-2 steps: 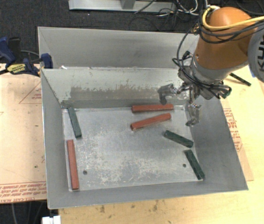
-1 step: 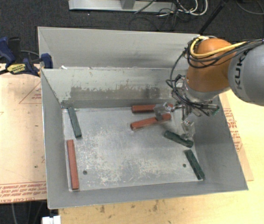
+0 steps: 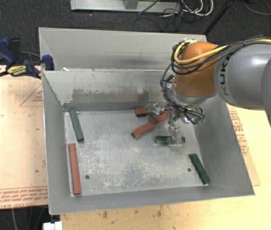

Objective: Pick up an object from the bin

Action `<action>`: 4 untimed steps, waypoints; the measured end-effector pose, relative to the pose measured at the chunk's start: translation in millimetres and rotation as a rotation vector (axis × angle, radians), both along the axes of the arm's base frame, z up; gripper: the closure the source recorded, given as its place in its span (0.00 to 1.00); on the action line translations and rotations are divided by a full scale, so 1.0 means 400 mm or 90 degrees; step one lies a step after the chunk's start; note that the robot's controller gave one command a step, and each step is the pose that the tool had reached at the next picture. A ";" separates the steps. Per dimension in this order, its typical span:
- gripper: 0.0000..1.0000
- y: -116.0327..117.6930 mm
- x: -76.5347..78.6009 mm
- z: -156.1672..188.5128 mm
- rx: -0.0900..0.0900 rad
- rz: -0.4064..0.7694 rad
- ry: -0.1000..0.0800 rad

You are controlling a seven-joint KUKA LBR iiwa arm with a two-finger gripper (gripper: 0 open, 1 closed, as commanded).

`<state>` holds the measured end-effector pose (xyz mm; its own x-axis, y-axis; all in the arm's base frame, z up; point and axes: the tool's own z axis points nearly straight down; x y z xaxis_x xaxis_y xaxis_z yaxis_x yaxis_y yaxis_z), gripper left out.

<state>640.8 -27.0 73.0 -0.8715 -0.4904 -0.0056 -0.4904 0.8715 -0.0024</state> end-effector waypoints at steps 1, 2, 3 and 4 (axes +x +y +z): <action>1.00 -0.001 0.005 0.012 0.000 -0.001 -0.002; 0.00 0.001 0.000 -0.002 0.001 -0.001 -0.001; 1.00 -0.002 0.002 0.004 0.000 -0.001 -0.001; 1.00 -0.004 0.029 0.372 0.000 0.037 -0.005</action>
Offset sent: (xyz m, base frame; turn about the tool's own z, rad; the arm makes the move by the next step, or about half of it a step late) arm 0.0000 0.0000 0.0000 0.0000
